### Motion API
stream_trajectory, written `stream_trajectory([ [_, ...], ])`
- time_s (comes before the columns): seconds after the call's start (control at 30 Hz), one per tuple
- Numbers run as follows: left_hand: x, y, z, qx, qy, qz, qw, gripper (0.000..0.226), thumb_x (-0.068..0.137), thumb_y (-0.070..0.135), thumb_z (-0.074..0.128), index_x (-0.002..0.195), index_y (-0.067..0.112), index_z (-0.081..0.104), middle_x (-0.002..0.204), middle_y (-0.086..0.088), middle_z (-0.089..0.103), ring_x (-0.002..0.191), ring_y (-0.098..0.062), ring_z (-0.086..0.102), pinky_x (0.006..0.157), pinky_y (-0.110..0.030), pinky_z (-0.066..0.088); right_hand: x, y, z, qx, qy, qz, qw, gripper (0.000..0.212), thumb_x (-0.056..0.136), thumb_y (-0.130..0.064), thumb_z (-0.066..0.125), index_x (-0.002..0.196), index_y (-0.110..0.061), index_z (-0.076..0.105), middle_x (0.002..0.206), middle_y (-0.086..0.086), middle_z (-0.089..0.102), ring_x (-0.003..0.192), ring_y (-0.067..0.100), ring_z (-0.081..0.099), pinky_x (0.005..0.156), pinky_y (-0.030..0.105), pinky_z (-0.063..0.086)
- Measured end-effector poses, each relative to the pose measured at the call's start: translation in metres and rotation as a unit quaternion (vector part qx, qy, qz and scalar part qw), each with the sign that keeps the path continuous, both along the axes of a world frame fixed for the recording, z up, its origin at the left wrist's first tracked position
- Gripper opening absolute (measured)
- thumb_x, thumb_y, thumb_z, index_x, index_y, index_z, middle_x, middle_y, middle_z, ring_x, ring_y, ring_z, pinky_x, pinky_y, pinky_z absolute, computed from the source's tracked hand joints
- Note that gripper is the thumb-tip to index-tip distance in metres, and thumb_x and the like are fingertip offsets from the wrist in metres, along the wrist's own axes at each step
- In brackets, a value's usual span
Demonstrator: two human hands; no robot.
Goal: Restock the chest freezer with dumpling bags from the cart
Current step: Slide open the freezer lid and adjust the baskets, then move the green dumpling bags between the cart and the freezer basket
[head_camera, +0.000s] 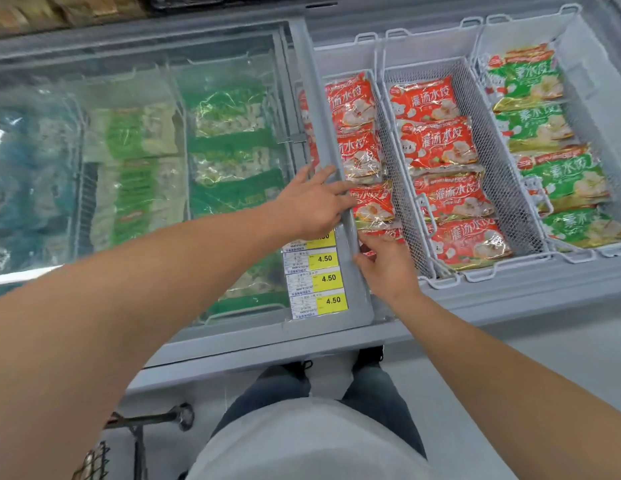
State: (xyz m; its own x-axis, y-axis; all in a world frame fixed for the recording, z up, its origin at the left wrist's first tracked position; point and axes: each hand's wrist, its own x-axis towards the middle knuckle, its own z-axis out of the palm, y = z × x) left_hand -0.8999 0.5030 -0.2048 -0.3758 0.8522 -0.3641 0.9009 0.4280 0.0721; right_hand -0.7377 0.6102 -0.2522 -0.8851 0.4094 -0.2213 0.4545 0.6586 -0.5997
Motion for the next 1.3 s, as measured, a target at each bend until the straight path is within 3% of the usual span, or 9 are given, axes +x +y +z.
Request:
stream_trajectory([
  [0.13,-0.007,-0.025,0.0,0.003,-0.001,-0.006,1.0,0.046,0.104,0.04,0.036,0.15,0.038,0.033,0.165,0.008,0.016,0.153,-0.032,0.006,0.12,-0.062,0.006,-0.007,-0.027,0.001,0.021,-0.009,-0.007,1.0,0.039,0.091,-0.02,0.065,0.13,-0.019,0.066,0.106,0.01,0.068,0.094,0.029,0.064,0.073,0.029,0.041],
  [0.3,-0.009,-0.04,-0.005,0.015,-0.009,0.003,1.0,0.046,0.104,0.039,0.034,0.15,0.037,0.034,0.165,0.007,0.016,0.153,-0.031,0.005,0.119,-0.063,0.004,-0.01,-0.045,0.003,0.025,-0.004,-0.022,0.999,0.028,0.092,-0.015,0.061,0.117,-0.015,0.072,0.091,0.008,0.063,0.075,0.024,0.057,0.063,0.032,0.039],
  [0.47,-0.01,-0.039,-0.008,0.01,-0.017,0.006,1.0,0.05,0.103,0.04,0.039,0.152,0.036,0.031,0.166,0.006,0.013,0.153,-0.032,0.003,0.12,-0.062,0.004,-0.012,-0.043,0.009,0.069,-0.051,0.017,0.996,0.025,0.091,-0.02,0.06,0.111,-0.011,0.07,0.097,0.014,0.065,0.082,0.031,0.06,0.062,0.032,0.036],
  [0.6,-0.002,-0.042,-0.008,0.024,-0.035,0.042,0.998,0.064,0.098,0.045,0.044,0.156,0.031,0.022,0.166,0.002,0.014,0.153,-0.031,0.007,0.121,-0.058,0.012,-0.015,-0.044,0.02,0.112,-0.08,0.085,0.987,0.046,0.088,-0.029,0.065,0.127,-0.005,0.056,0.12,0.019,0.055,0.106,0.038,0.055,0.085,0.041,0.047],
  [0.7,0.001,-0.058,-0.003,0.073,-0.031,0.094,0.992,0.066,0.095,0.044,0.049,0.154,0.025,0.028,0.161,-0.005,0.029,0.149,-0.033,0.021,0.119,-0.053,0.022,-0.023,-0.042,0.03,0.161,-0.038,0.129,0.978,0.055,0.088,-0.031,0.064,0.133,-0.003,0.049,0.126,0.018,0.052,0.115,0.038,0.05,0.097,0.045,0.044],
  [0.8,-0.003,-0.096,0.007,0.073,0.007,0.184,0.98,0.068,0.094,0.045,0.051,0.154,0.021,0.029,0.159,-0.008,0.032,0.148,-0.034,0.024,0.119,-0.051,0.024,-0.041,-0.054,0.044,0.187,-0.026,0.202,0.961,0.06,0.09,-0.035,0.063,0.139,-0.005,0.046,0.135,0.016,0.048,0.124,0.036,0.043,0.106,0.042,0.036],
  [0.93,0.009,-0.154,0.017,0.057,0.036,0.308,0.949,0.07,0.094,0.048,0.05,0.154,0.018,0.028,0.159,-0.01,0.03,0.147,-0.035,0.025,0.119,-0.051,0.025,-0.059,-0.078,0.051,0.179,-0.003,0.293,0.939,0.063,0.092,-0.038,0.06,0.144,-0.007,0.041,0.143,0.013,0.043,0.134,0.033,0.035,0.112,0.041,0.032],
  [1.1,0.071,-0.246,0.028,0.043,0.05,0.468,0.881,0.074,0.088,0.052,0.043,0.149,0.012,0.037,0.15,-0.016,0.042,0.138,-0.04,0.038,0.111,-0.052,0.036,-0.067,-0.137,0.058,0.166,0.022,0.43,0.887,0.063,0.091,-0.036,0.063,0.143,-0.008,0.042,0.145,0.011,0.04,0.134,0.032,0.033,0.112,0.04,0.032],
  [1.3,0.189,-0.349,0.037,0.037,0.082,0.639,0.764,0.068,0.094,0.047,0.051,0.153,0.017,0.032,0.156,-0.01,0.036,0.141,-0.034,0.035,0.113,-0.05,0.034,-0.04,-0.238,0.066,0.167,0.058,0.589,0.789,0.06,0.09,-0.035,0.06,0.141,-0.007,0.044,0.139,0.012,0.044,0.128,0.034,0.039,0.104,0.042,0.039],
])
